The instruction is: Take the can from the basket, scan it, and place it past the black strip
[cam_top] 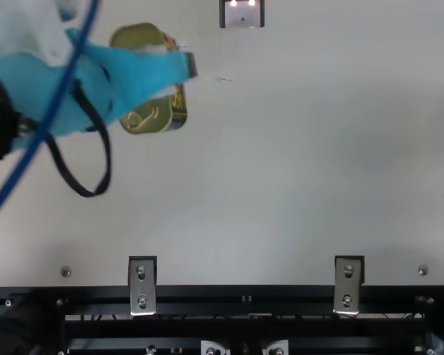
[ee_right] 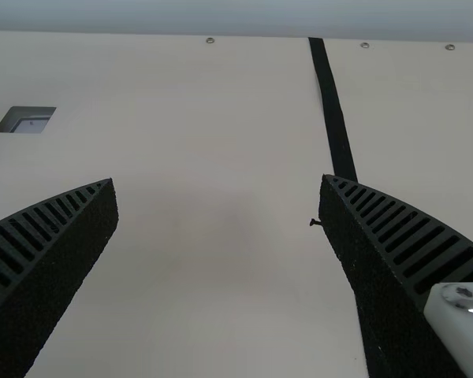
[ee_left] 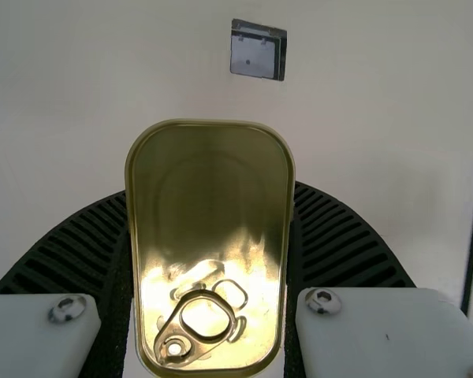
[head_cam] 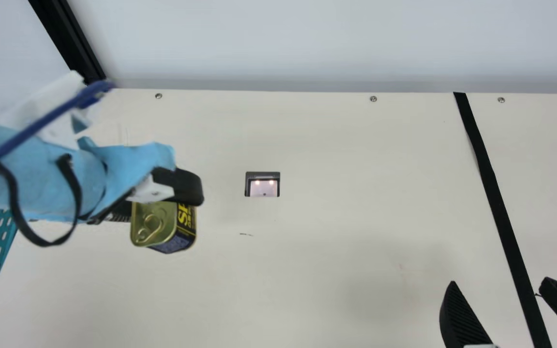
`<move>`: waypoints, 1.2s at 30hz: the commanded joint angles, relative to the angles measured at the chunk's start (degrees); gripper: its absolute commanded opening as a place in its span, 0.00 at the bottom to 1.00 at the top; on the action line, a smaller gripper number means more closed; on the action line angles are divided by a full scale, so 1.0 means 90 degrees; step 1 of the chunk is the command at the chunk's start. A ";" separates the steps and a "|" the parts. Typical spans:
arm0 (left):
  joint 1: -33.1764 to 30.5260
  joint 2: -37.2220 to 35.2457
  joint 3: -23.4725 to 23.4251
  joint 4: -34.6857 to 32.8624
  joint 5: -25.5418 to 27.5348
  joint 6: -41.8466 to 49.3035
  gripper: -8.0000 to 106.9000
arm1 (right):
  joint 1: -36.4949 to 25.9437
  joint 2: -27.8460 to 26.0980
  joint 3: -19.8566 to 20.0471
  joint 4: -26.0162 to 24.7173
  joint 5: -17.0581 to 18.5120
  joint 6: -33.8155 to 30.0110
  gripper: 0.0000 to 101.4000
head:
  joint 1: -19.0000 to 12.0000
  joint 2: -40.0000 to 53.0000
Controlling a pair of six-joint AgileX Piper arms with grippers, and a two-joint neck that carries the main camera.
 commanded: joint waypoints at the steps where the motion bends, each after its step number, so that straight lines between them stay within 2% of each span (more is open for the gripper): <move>1: -0.0399 0.0117 -0.0144 0.0296 0.0293 0.0168 0.16 | 0.0000 0.0000 0.0000 0.0000 0.0000 0.0000 1.00 | 0.0088 -0.0016; 5: -0.0808 0.0345 -0.0395 0.0604 0.0689 0.0560 0.16 | 0.0000 0.0000 0.0000 0.0000 0.0000 0.0000 1.00 | 0.0088 -0.0016; 10: -0.1199 0.0569 -0.0646 0.0905 0.0887 0.0997 0.16 | 0.0000 0.0000 0.0000 0.0000 0.0000 0.0000 1.00 | 0.0088 -0.0016; 15: -0.1511 0.0762 -0.0643 0.1056 0.0887 0.1241 0.16 | 0.0000 0.0000 0.0000 0.0000 0.0000 0.0000 1.00 | 0.0088 -0.0016; 24: -0.1493 0.0781 -0.0654 0.1071 0.0887 0.1273 0.16 | 0.0000 0.0000 0.0000 0.0000 0.0000 0.0000 1.00 | 0.0088 -0.0016; 29: -0.1797 0.0863 -0.0618 0.1536 0.0769 0.1469 0.16 | 0.0000 0.0000 0.0000 0.0000 0.0000 0.0000 1.00 | 0.0088 -0.0016; 36: -0.2451 0.1082 -0.0543 0.2047 0.0416 0.2252 0.16 | 0.0000 0.0000 0.0000 0.0000 0.0000 0.0000 1.00 | 0.0088 -0.0016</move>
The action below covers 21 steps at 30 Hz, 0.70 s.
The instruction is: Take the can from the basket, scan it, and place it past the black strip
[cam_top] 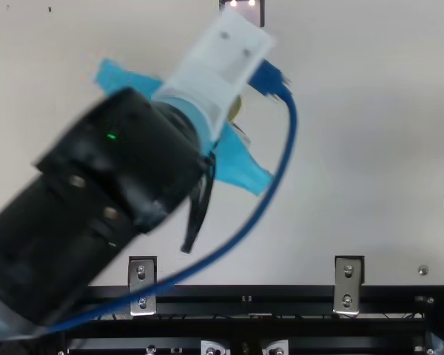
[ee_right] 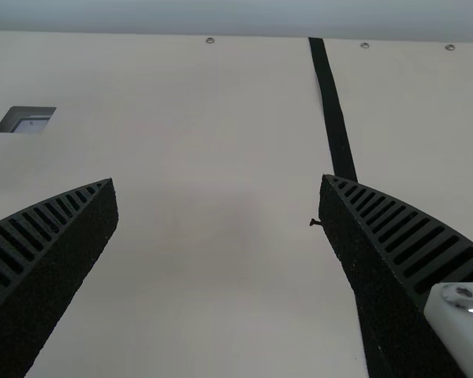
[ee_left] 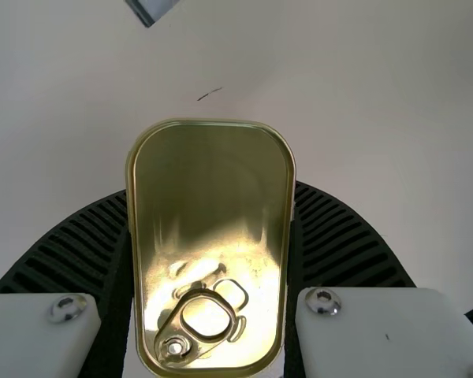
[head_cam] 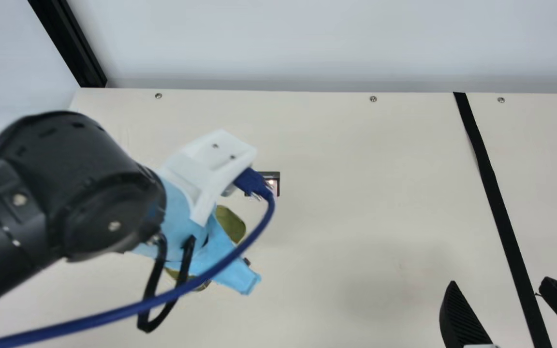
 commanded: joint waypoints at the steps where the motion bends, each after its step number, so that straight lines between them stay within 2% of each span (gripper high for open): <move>1: -0.0204 0.0057 0.0021 0.0083 -0.0145 0.0349 0.16 | 0.0000 0.0000 0.0000 0.0000 0.0000 0.0000 1.00 | 0.0088 -0.0016; 10: -0.0547 0.0331 0.0133 -0.0170 -0.0765 0.1560 0.16 | 0.0000 0.0000 0.0000 0.0000 0.0000 0.0000 1.00 | 0.0088 -0.0016; 21: -0.0282 0.0510 0.0343 -0.1300 -0.1005 0.3126 0.16 | 0.0000 0.0000 0.0000 0.0000 0.0000 0.0000 1.00 | 0.0088 -0.0016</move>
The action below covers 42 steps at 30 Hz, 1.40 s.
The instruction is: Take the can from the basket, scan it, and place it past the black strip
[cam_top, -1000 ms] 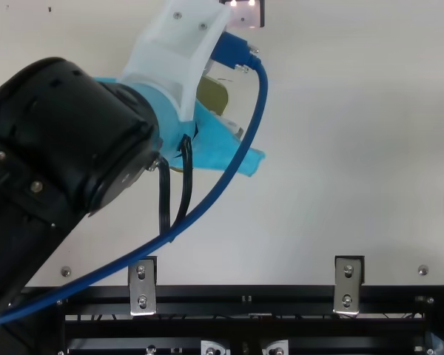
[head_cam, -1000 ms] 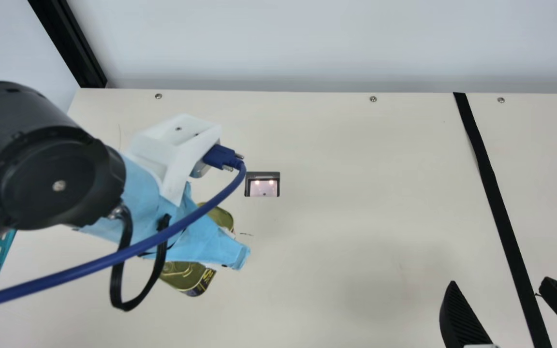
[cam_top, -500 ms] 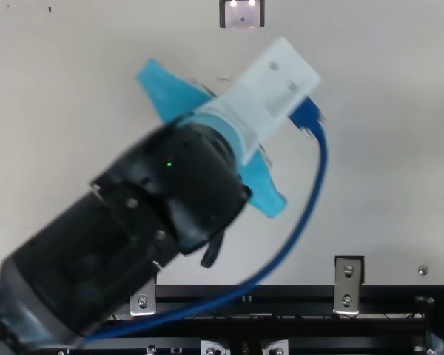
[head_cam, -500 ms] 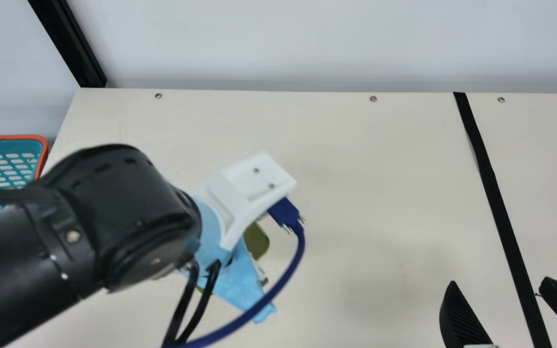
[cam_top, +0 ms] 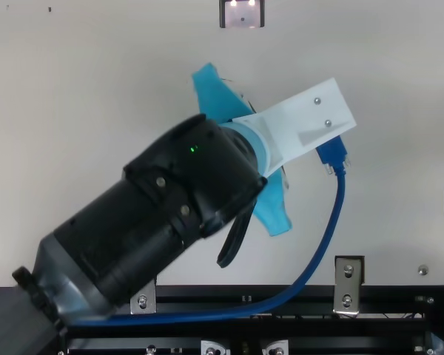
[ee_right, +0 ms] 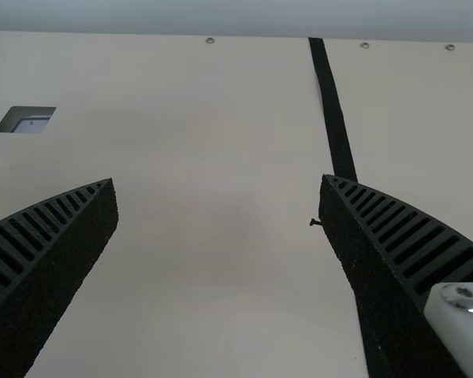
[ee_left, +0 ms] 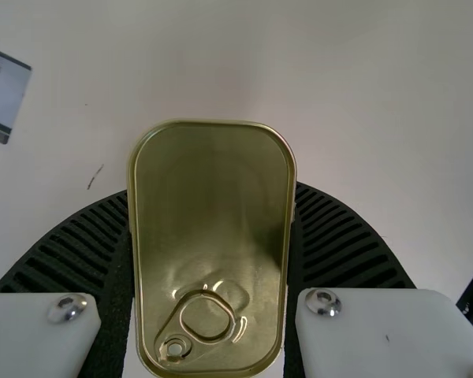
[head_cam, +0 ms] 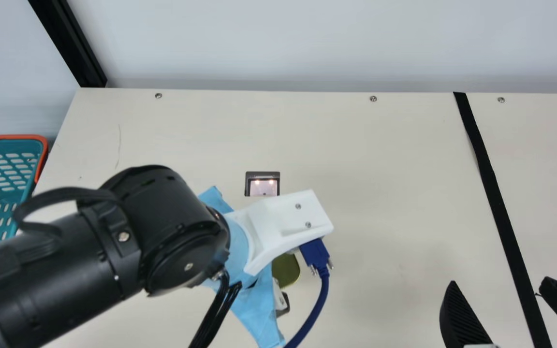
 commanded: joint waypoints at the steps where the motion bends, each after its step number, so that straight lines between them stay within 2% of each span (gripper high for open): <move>1: 0.0077 0.0013 0.0041 -0.0326 0.0004 0.0438 0.16 | 0.0000 0.0000 0.0000 0.0000 0.0000 0.0000 1.00 | 0.0088 -0.0016; 7: 0.0271 0.0001 0.0264 -0.0668 -0.0087 0.1227 0.16 | 0.0000 0.0000 0.0000 0.0000 0.0000 0.0000 1.00 | 0.0088 -0.0016; 13: 0.0518 -0.0009 0.0565 -0.0705 -0.0365 0.1924 0.16 | 0.0000 0.0000 0.0000 0.0000 0.0000 0.0000 1.00 | 0.0088 -0.0016; 26: 0.1023 0.0401 0.0842 -0.0758 -0.1073 0.2669 0.16 | 0.0000 0.0000 0.0000 0.0000 0.0000 0.0000 1.00 | 0.0088 -0.0016; 27: 0.1034 0.0430 0.0866 -0.0744 -0.1149 0.2681 0.56 | 0.0000 0.0000 0.0000 0.0000 0.0000 0.0000 1.00 | 0.0088 -0.0016; 28: 0.1041 0.0451 0.0888 -0.0712 -0.1229 0.2659 0.85 | 0.0000 0.0000 0.0000 0.0000 0.0000 0.0000 1.00 | 0.0088 -0.0016; 34: 0.1025 0.0235 0.0982 -0.0718 -0.1406 0.2520 0.85 | 0.0000 0.0000 0.0000 0.0000 0.0000 0.0000 1.00 | 0.0088 -0.0016; 42: 0.1237 -0.0928 0.1113 -0.0930 -0.1194 0.2095 0.85 | 0.0008 0.0012 -0.0010 -0.0005 -0.0004 0.0022 1.00 | 0.0088 -0.0016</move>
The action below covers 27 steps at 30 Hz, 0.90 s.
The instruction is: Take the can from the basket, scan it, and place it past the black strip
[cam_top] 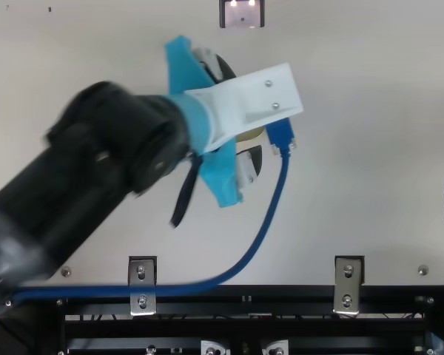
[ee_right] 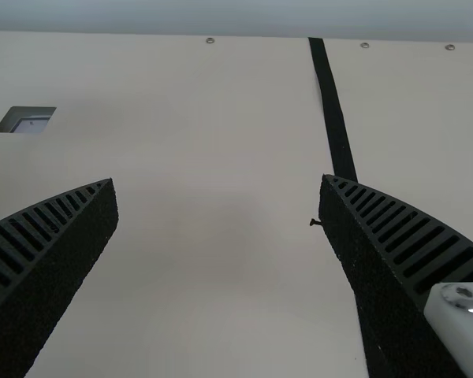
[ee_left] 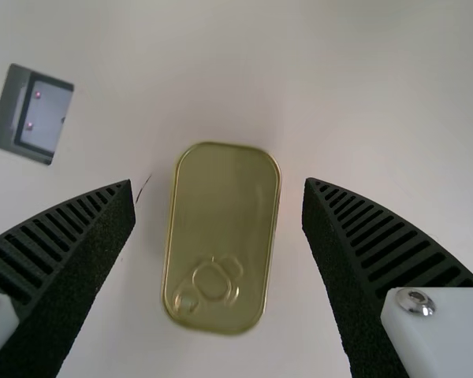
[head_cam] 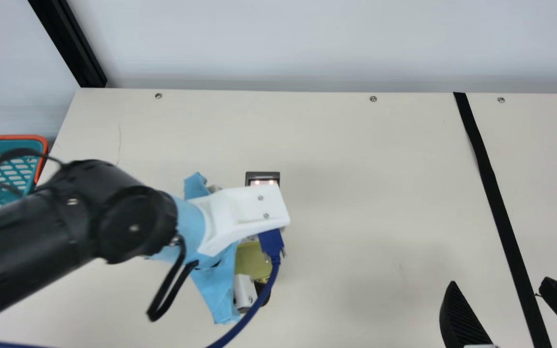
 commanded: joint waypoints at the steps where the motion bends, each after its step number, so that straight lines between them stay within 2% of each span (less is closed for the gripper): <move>1: 0.0088 -0.0489 0.0085 0.0123 -0.0025 -0.0345 0.85 | 0.0008 0.0062 -0.0027 0.0008 -0.0038 0.0014 1.00 | 0.0088 -0.0016; 8: 0.0453 -0.1446 0.0652 0.1085 -0.0643 -0.2214 0.85 | 0.0053 0.0673 -0.0265 -0.0034 -0.0598 0.0080 1.00 | 0.0088 -0.0016; 16: 0.1092 -0.2394 0.1465 0.2778 -0.1589 -0.4997 0.85 | 0.0218 0.1827 -0.0892 -0.0212 -0.1372 0.0144 1.00 | 0.0088 -0.0016; 22: 0.1465 -0.3141 0.2102 0.3527 -0.1781 -0.6500 0.85 | 0.0323 0.2725 -0.1444 -0.0183 -0.1724 -0.0064 1.00 | 0.0088 -0.0016; 27: 0.1621 -0.3805 0.2690 0.3842 -0.1806 -0.7417 0.85 | 0.0368 0.3371 -0.1892 0.0117 -0.1837 -0.0531 1.00 | 0.0088 -0.0016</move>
